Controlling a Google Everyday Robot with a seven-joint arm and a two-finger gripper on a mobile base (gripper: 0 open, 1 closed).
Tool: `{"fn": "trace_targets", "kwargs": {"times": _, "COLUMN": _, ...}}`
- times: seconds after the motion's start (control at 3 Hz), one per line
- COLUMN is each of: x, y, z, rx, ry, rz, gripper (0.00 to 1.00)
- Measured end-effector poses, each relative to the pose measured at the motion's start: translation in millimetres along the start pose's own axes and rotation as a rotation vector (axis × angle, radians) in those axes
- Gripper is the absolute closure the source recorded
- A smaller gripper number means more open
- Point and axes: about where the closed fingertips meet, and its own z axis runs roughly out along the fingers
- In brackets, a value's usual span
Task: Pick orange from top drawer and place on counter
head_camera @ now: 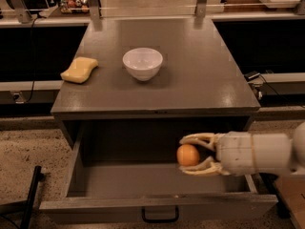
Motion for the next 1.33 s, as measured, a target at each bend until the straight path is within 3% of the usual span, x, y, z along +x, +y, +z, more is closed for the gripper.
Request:
{"fn": "trace_targets", "kwargs": {"times": 0.33, "x": -10, "y": -34, "z": -49, "rx": -0.008, "ry": -0.056, "rz": 0.08, "gripper": 1.0}}
{"fn": "trace_targets", "kwargs": {"times": 0.67, "x": -28, "y": -84, "z": -90, "rx": 0.035, "ry": -0.101, "rz": 0.205, "gripper": 1.0}}
{"fn": "trace_targets", "kwargs": {"times": 1.0, "x": -45, "y": -135, "z": -107, "rx": 0.114, "ry": -0.104, "rz": 0.328, "gripper": 1.0}}
{"fn": "trace_targets", "kwargs": {"times": 1.33, "x": -51, "y": -180, "z": -97, "rx": 0.204, "ry": -0.083, "rz": 0.45, "gripper": 1.0}}
